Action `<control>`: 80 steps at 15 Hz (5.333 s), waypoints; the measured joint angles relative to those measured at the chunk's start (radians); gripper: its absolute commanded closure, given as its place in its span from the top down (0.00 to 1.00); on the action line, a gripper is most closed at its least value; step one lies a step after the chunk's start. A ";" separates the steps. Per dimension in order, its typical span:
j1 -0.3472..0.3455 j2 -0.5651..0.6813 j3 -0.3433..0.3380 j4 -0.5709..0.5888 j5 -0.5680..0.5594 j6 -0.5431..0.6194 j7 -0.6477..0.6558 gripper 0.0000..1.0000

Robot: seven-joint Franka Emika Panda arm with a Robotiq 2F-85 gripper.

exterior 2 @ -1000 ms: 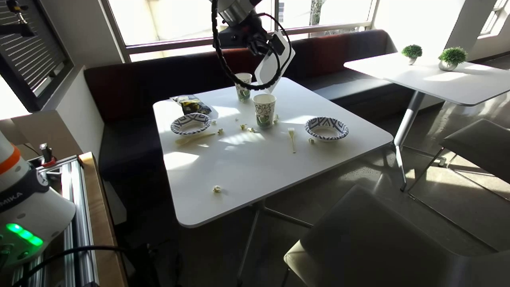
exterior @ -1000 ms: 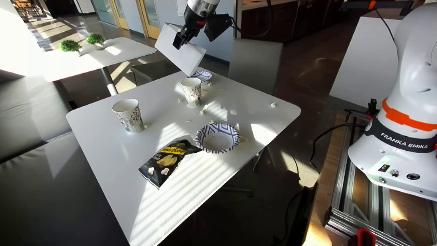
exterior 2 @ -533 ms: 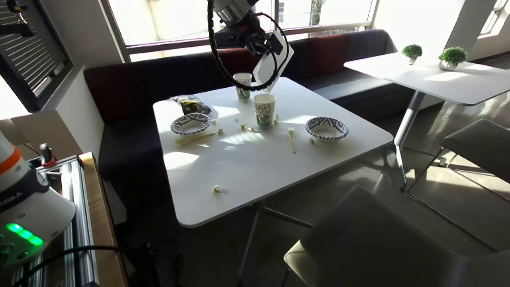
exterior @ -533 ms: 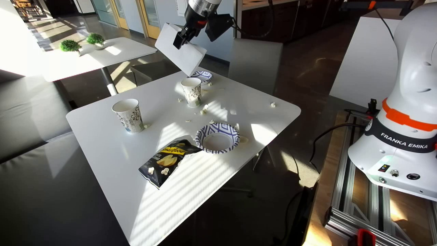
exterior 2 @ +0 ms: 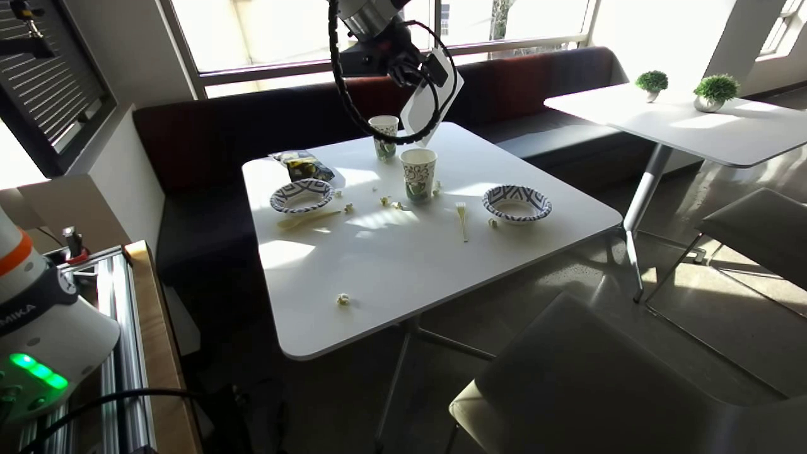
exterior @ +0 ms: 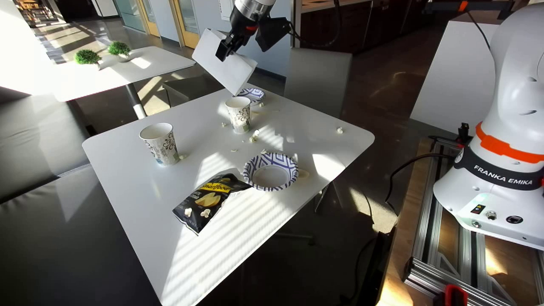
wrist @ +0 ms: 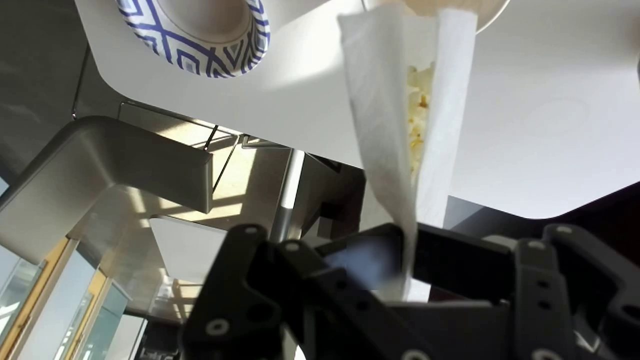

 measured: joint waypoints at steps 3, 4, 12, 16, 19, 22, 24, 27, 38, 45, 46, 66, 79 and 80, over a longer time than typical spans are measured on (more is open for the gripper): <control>0.000 0.000 0.000 0.001 0.001 0.000 0.000 0.00; 0.000 0.000 0.001 0.001 0.001 0.000 0.000 0.00; 0.030 -0.011 0.007 -0.034 0.001 -0.086 0.000 0.00; 0.063 -0.023 0.004 -0.093 0.001 -0.167 0.001 0.00; 0.089 -0.036 -0.016 -0.138 0.001 -0.209 0.003 0.00; 0.123 -0.053 -0.055 -0.183 0.001 -0.251 0.004 0.00; 0.139 -0.073 -0.064 -0.210 0.001 -0.287 0.004 0.00; 0.154 -0.108 -0.057 -0.247 0.000 -0.328 0.003 0.00; 0.200 -0.191 -0.055 -0.376 0.000 -0.536 -0.005 0.00; 0.191 -0.301 0.052 -0.431 0.000 -0.590 -0.069 0.00; 0.191 -0.312 0.056 -0.439 0.000 -0.596 -0.069 0.00; 0.174 -0.327 0.017 -0.513 0.002 -0.662 -0.154 0.00; -0.107 -0.420 0.052 -0.629 0.455 -0.268 -0.830 0.00; -0.101 -0.405 0.028 -0.650 0.441 -0.245 -0.829 0.00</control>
